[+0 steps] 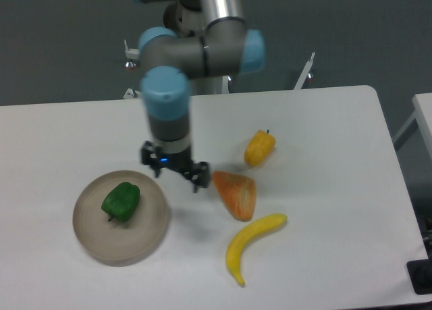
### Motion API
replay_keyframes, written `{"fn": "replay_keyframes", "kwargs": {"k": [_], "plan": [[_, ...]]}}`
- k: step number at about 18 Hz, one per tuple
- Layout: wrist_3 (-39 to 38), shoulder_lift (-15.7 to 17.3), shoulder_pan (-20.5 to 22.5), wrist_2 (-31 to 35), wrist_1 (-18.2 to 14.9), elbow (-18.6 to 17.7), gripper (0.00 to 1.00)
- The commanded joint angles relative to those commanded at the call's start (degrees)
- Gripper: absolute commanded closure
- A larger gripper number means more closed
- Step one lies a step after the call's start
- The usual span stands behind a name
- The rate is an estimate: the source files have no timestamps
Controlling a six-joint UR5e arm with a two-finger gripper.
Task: Place the green pepper on the plate
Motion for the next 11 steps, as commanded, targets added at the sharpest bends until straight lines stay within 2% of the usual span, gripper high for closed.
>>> {"fn": "replay_keyframes", "kwargs": {"k": [6, 8, 11], "plan": [[12.84, -0.35, 8.0, 0.26, 0.7, 1.32, 0.0], [16.19, -0.62, 8.72, 2.8, 0.88, 1.67, 0.0], [17.08, -0.96, 9.16, 3.34, 1.06, 2.28, 0.0]]}}
